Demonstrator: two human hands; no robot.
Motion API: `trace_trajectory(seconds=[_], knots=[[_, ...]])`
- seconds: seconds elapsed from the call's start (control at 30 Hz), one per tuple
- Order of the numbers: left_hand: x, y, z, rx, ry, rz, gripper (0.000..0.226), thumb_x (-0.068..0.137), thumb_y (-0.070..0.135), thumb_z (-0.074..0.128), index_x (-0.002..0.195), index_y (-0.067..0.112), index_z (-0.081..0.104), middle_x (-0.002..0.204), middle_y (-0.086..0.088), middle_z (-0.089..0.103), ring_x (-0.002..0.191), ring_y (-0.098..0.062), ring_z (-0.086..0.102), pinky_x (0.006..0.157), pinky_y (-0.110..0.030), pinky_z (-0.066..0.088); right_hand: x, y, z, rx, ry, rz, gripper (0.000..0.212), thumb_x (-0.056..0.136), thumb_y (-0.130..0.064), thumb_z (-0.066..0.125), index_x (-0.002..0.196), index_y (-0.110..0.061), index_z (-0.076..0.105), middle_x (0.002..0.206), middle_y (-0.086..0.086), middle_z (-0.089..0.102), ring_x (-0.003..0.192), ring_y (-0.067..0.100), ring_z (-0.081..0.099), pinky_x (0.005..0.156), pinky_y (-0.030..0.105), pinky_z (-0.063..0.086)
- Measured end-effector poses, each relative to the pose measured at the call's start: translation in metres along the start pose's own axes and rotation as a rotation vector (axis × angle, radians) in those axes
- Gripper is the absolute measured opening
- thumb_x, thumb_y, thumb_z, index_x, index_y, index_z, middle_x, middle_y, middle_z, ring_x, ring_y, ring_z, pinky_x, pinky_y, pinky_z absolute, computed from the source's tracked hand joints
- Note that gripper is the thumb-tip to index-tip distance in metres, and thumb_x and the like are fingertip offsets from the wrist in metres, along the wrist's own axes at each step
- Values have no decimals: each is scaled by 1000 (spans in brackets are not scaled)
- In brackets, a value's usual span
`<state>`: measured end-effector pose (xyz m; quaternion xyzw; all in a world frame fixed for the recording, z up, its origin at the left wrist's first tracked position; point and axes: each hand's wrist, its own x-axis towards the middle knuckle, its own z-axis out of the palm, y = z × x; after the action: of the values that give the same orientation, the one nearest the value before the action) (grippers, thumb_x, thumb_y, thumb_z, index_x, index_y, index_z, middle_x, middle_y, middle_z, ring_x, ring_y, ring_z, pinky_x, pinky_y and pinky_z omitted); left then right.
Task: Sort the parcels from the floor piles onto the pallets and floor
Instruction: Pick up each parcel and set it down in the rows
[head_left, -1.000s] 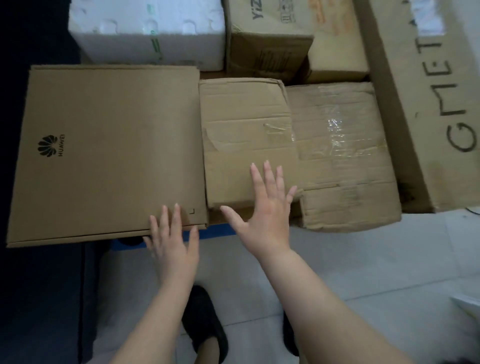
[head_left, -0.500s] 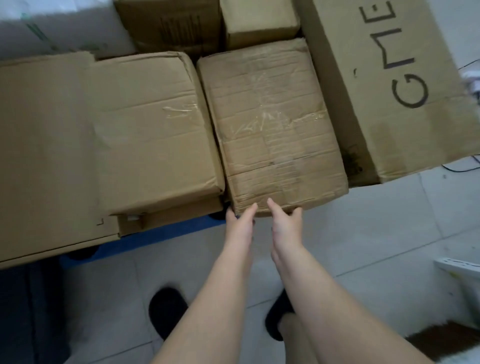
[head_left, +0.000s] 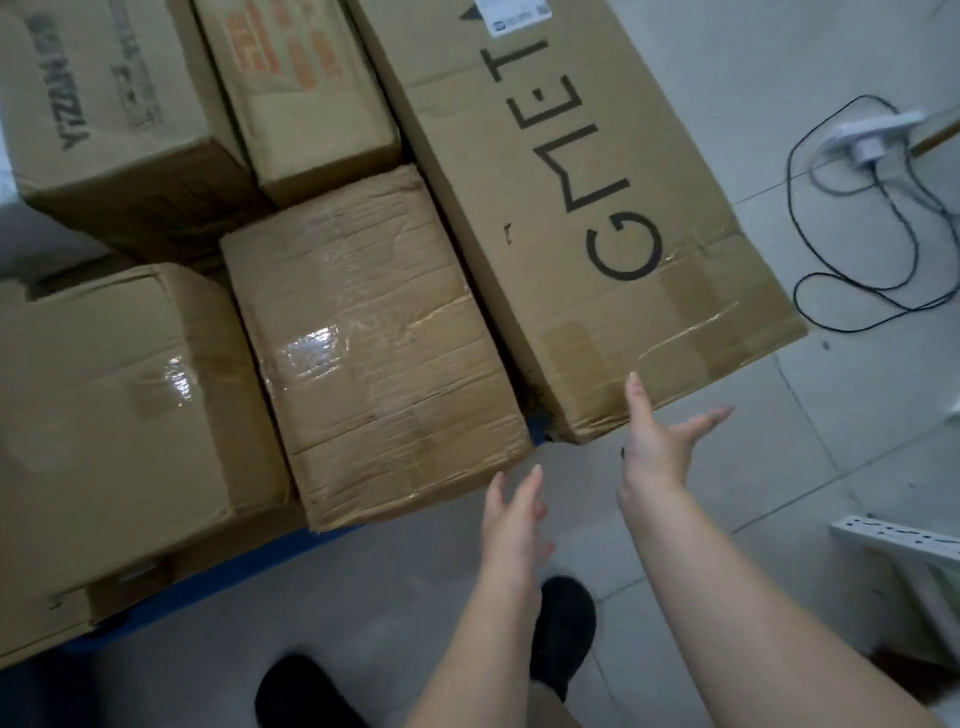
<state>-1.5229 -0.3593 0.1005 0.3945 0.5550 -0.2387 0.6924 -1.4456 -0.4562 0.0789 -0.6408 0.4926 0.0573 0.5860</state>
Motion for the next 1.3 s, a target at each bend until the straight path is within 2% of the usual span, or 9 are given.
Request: trace_trajectory(seconds=[0.13, 0.3, 0.47, 0.57, 0.67, 0.83, 1.03, 1.17, 1.3], knots=[[10, 24, 64, -183, -84, -112, 69, 87, 39, 63, 145, 18, 32, 145, -10, 43, 125, -29, 49, 88, -51, 47, 31, -38, 4, -42, -5, 8, 112, 82, -28, 74, 150, -28, -16, 154, 13, 26, 134, 28, 40, 107, 34, 33], [34, 39, 86, -301, 99, -16, 43, 91, 17, 62, 131, 6, 50, 126, -15, 60, 102, -30, 62, 46, -29, 52, 27, -38, 27, -183, -89, 24, 113, 83, -21, 73, 149, -26, -19, 153, 15, 29, 128, 33, 47, 102, 36, 39], [19, 46, 74, 27, 319, -8, 48, 84, 23, 71, 124, 10, 49, 108, -9, 59, 102, -31, 59, 89, -47, 51, 17, -73, 15, -365, -72, 21, 123, 75, -23, 80, 150, -14, -16, 159, 16, 1, 146, 27, 11, 114, 36, 19], [4, 66, 68, 276, 488, 227, 65, 74, 15, 80, 129, 2, 47, 123, -16, 53, 116, -34, 52, 101, -44, 42, 29, -119, -4, -656, 34, -204, 120, 73, -35, 80, 151, -11, -8, 160, 14, -1, 147, 26, 2, 116, 42, 13], [11, 93, 80, 367, 434, 268, 76, 76, 17, 78, 140, 8, 39, 141, -15, 44, 129, -31, 43, 108, -40, 35, 67, -161, -6, -901, -30, -285, 117, 73, -49, 75, 152, -21, -8, 160, 10, -5, 147, 26, 0, 113, 57, 14], [45, 111, 102, 338, 430, 185, 76, 78, 20, 76, 143, 9, 38, 140, -12, 49, 126, -30, 48, 108, -41, 37, 117, -187, 18, -1064, -287, -139, 107, 75, -59, 68, 153, -21, 5, 159, 3, 15, 143, 27, 24, 110, 54, 30], [19, 101, 117, 340, 580, 47, 76, 71, 7, 80, 136, -5, 44, 136, -23, 51, 125, -36, 49, 109, -43, 34, 119, -214, -2, -1339, -541, -63, 99, 85, -49, 62, 153, -22, -5, 160, -1, 8, 144, 23, 19, 112, 49, 29], [-85, 140, 173, 306, 628, 154, 56, 89, 12, 63, 140, 2, 41, 142, -19, 45, 130, -35, 43, 107, -39, 32, 103, -320, -51, -1229, -785, -169, 76, 90, -39, 60, 152, -23, 18, 149, 0, 40, 133, 20, 43, 105, 27, 37], [-170, 198, 247, 377, 526, 300, 48, 96, 20, 54, 141, 11, 41, 141, -16, 45, 128, -32, 44, 102, -39, 37, 81, -445, -92, -1140, -801, -361, 58, 90, -31, 60, 143, -22, 40, 139, 4, 51, 126, 21, 49, 101, 31, 41]])
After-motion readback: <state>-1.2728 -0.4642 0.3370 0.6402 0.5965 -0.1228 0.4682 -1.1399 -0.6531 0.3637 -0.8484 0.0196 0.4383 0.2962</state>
